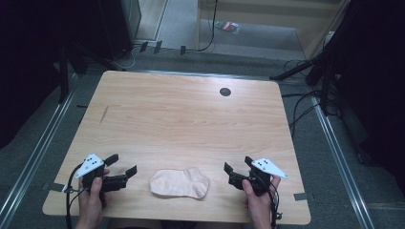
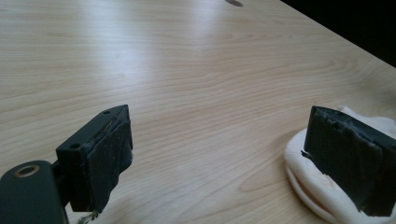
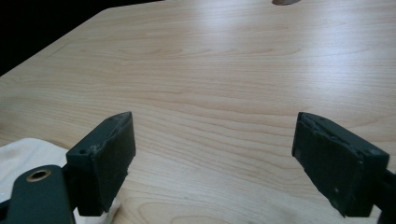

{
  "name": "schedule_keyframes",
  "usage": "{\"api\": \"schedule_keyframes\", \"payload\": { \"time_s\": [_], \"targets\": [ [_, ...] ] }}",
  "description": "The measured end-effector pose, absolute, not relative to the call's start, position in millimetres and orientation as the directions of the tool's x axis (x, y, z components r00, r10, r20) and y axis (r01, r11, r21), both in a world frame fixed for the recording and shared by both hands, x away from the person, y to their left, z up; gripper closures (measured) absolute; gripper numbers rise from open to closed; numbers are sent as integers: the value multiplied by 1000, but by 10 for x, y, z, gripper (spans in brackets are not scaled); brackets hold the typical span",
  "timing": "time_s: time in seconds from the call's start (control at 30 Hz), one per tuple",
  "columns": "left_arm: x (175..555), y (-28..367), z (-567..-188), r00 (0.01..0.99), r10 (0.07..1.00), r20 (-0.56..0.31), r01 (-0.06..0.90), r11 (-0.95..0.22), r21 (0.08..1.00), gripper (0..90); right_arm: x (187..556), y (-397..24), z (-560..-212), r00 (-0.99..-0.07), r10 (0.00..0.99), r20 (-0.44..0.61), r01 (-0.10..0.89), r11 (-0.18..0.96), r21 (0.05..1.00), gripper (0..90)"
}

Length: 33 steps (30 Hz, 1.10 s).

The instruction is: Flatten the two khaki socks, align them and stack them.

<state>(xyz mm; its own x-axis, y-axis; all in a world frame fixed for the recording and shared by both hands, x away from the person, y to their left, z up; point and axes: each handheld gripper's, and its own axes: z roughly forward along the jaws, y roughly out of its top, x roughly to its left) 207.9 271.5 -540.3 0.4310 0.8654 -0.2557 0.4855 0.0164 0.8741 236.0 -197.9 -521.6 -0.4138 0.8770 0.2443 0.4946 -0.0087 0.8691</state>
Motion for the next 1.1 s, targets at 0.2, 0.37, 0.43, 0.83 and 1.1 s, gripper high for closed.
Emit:
{"api": "schedule_keyframes", "payload": {
  "time_s": [0.2,0.37,0.43,0.83,1.1],
  "targets": [
    [2106,2881,-5411,380,890,-252,487,39,872,82,2394,-2072,-5235,-386,891,238,497,-16,867,138],
    [2117,2975,-5419,351,904,-243,488,45,872,82,2416,-2139,-5248,-367,901,231,503,-17,864,138],
    [2123,3010,-5423,338,911,-236,489,44,871,82,2436,-2193,-5258,-356,907,224,502,-17,865,139],
    [2154,3145,-5451,291,931,-219,494,50,868,82,2490,-2417,-5292,-297,924,241,528,-51,848,141],
    [2172,3311,-5461,247,947,-205,495,58,867,82,2508,-2614,-5307,-246,939,243,525,-82,847,141]
  ]
}}
